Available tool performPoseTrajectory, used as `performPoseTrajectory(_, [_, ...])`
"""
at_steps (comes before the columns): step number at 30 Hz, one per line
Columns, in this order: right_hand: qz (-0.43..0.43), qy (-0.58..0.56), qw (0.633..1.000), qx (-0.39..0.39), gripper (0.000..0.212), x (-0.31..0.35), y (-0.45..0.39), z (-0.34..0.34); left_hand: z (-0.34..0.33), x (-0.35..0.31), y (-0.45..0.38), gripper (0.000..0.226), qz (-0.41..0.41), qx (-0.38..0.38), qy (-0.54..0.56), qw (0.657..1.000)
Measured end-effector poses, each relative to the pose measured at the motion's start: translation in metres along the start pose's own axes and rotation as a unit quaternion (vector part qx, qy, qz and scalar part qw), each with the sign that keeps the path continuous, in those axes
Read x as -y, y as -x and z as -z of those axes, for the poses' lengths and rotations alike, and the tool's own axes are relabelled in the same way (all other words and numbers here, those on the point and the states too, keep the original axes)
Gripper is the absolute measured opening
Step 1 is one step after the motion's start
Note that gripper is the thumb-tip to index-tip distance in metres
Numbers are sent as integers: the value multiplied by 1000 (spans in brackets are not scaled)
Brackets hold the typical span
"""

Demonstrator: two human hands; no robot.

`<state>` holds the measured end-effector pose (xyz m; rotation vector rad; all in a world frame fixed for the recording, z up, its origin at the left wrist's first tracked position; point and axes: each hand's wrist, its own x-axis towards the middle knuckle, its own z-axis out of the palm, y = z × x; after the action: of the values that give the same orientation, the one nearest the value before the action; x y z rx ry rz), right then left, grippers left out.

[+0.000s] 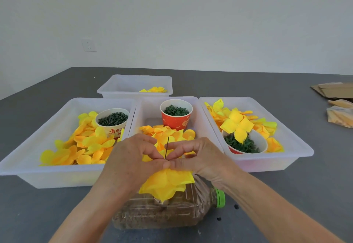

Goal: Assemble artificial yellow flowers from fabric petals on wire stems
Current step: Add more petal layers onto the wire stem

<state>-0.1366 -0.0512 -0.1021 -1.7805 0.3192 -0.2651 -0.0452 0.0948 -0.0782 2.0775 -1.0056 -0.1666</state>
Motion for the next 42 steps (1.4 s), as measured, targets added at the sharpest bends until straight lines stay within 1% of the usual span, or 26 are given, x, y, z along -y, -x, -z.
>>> performPoseTrajectory(2, [-1,-13,1000,-10,11,-1,0,0,-1,-1,0,27,-9,1,-6,1000])
performPoseTrajectory(9, [0,2,1000,-18,10,-4,0,-1,-2,0,0,23,-13,2,1,1000])
performPoseTrajectory(13, [1,19,999,-29,8,1,2,7,-3,1,0,12,-5,-4,-2,1000])
performPoseTrajectory(15, [8,7,998,-60,8,6,2,19,-5,1,0,12,-7,-12,11,1000])
performPoseTrajectory(17, [18,-8,994,-109,8,10,0,38,-6,0,2,13,-7,-11,28,1000])
performPoseTrajectory(18, [28,12,989,-142,9,11,0,51,-7,0,2,13,-6,-10,33,999])
performPoseTrajectory(20, [28,119,967,-221,8,9,-3,81,-7,1,2,13,-1,-12,37,999])
performPoseTrajectory(21, [9,195,949,-246,8,6,-5,96,-7,1,2,13,0,-15,38,999])
performPoseTrajectory(22, [-25,276,927,-252,8,1,-6,109,-8,1,2,13,1,-16,39,999])
performPoseTrajectory(24, [-101,410,878,-225,10,-12,-11,126,-9,1,2,13,1,-16,48,999])
performPoseTrajectory(26, [-146,489,842,-177,16,-25,-18,133,-9,1,2,14,4,-17,57,998])
performPoseTrajectory(28, [-173,548,806,-143,19,-33,-25,136,-10,2,2,13,7,-21,60,998])
performPoseTrajectory(32, [-205,611,754,-130,19,-41,-35,135,-10,3,0,12,4,-25,58,998])
performPoseTrajectory(33, [-212,618,746,-125,19,-43,-36,134,-10,2,0,11,2,-24,60,998])
performPoseTrajectory(35, [-227,618,743,-122,20,-46,-36,131,-11,2,0,11,-2,-21,62,998])
performPoseTrajectory(39, [-193,604,762,-136,20,-47,-30,135,-12,3,-1,10,-6,-20,52,998])
performPoseTrajectory(42, [-187,597,769,-135,25,-43,-27,136,-13,3,-1,12,-7,-18,55,998])
